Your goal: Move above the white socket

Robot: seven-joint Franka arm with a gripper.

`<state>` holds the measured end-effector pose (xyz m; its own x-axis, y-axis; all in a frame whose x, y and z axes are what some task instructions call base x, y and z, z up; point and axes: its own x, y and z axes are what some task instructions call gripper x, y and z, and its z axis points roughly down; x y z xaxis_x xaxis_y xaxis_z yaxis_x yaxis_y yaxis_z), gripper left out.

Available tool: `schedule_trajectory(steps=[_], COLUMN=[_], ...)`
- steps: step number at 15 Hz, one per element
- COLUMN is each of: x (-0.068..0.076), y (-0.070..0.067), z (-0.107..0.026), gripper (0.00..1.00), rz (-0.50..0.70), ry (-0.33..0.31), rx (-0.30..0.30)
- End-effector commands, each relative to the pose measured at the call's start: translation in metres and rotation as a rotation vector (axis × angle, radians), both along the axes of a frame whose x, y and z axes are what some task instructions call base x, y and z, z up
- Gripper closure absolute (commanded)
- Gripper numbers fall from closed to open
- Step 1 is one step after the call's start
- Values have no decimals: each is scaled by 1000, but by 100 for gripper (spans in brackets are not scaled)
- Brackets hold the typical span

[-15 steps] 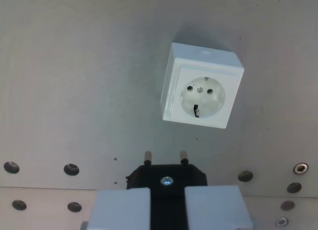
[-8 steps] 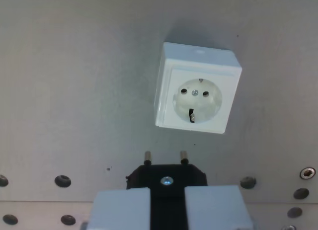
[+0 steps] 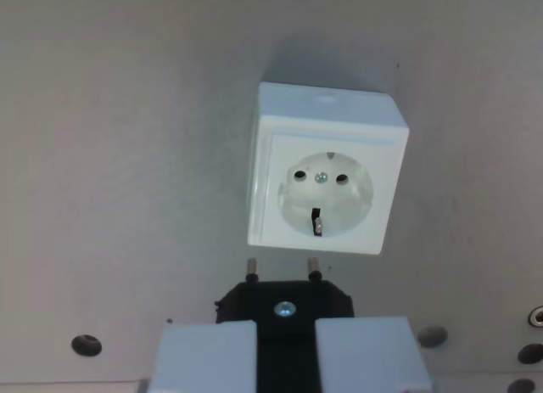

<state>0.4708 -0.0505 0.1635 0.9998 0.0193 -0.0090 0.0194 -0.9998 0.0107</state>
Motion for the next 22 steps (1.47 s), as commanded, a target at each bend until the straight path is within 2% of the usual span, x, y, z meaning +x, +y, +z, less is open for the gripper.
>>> schedule_trajectory(steps=[1, 12, 22], x=[-5, -12, -17], y=[-5, -15, -19], z=[-13, -41, -54], gripper=[100, 100, 100], rz=[-75, -101, -92], ry=[-111, -121, -127], rx=[-23, -18, -12])
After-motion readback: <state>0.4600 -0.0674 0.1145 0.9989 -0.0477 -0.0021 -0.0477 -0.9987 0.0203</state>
